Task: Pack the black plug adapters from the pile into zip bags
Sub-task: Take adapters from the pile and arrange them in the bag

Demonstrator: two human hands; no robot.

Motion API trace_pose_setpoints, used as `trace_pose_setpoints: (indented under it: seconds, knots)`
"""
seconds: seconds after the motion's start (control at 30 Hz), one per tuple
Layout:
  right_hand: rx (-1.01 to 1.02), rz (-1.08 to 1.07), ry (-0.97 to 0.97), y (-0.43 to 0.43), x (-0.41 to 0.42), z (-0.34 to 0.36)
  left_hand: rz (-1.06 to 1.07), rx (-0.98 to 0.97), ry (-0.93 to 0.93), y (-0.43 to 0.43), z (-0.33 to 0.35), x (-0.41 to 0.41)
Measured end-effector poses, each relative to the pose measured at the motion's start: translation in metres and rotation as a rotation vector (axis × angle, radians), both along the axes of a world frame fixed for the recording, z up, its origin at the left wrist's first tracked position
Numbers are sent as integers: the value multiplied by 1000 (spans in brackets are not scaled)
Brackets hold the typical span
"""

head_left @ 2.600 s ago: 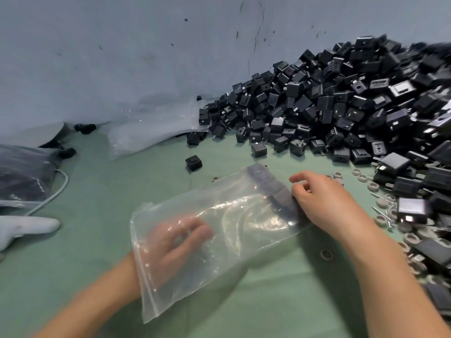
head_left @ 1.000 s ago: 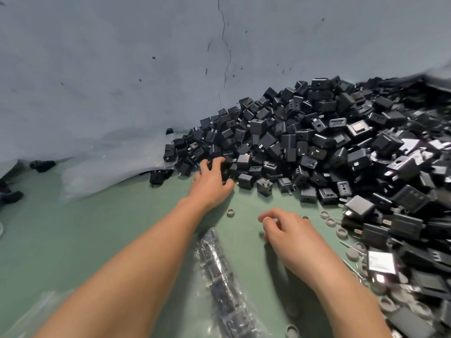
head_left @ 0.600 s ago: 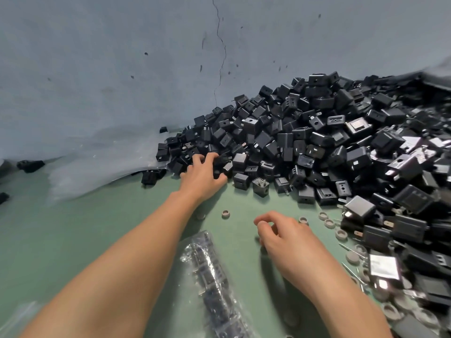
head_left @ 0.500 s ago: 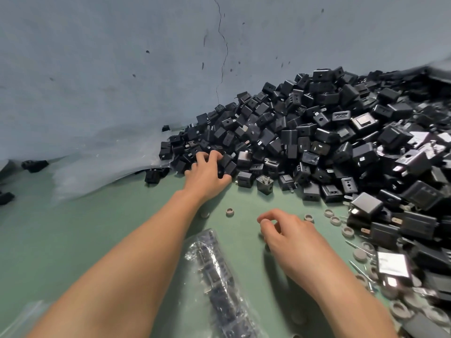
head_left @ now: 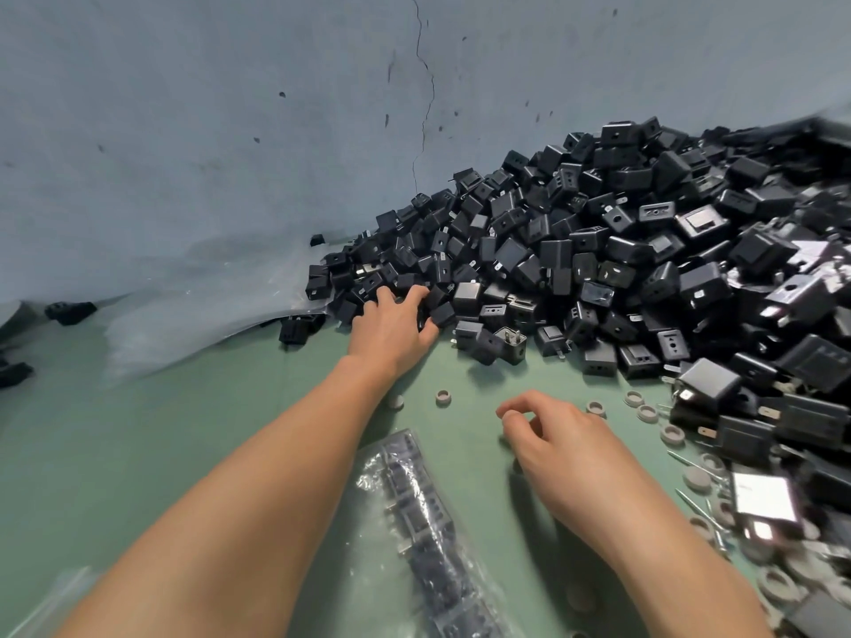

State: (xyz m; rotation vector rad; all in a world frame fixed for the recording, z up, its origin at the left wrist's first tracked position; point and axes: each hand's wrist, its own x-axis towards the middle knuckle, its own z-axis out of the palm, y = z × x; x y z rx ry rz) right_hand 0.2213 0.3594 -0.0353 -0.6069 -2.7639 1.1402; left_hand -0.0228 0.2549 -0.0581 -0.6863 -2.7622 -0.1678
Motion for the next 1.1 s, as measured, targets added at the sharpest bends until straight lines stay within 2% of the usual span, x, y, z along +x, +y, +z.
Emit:
trace_pose_setpoints:
  seconds: [0.23, 0.3, 0.33, 0.37, 0.43, 0.47, 0.5, 0.57, 0.7, 0.83, 0.93, 1.1]
  knots:
    - [-27, 6, -6, 2, 1, 1, -25, -32, -94, -21, 13, 0]
    - [-27, 6, -3, 1, 2, 1, -18, 87, -226, -31, 20, 2]
    - [-26, 4, 2, 1, 3, 1, -9, 245, -332, -37, 26, 3]
    - [-30, 0, 10, 0, 2, 1, 19, 495, -478, -43, 32, 4]
    - [-78, -8, 44, 0, 2, 1, 80, 1143, -918, -59, 50, 10]
    - [-126, -14, 72, -1, 1, 2, 44, 1435, -1144, -69, 58, 16]
    - [-180, -21, 104, -2, 1, 4, -20, 1660, -1301, -79, 64, 24]
    - [-261, -26, 172, -7, 0, 9, -168, 1889, -1421, -97, 72, 42]
    - [-431, -14, 313, -29, -4, 18, -349, 1990, -1427, -134, 87, 93]
    - [-495, 73, 327, -65, -4, 24, -397, 2100, -1319, -193, 97, 143]
    - [-452, 146, 343, -92, -4, 25, -421, 2197, -1238, -244, 94, 181]
    - [-234, 266, 388, -132, -3, 27, -321, 2401, -1034, -319, 68, 236]
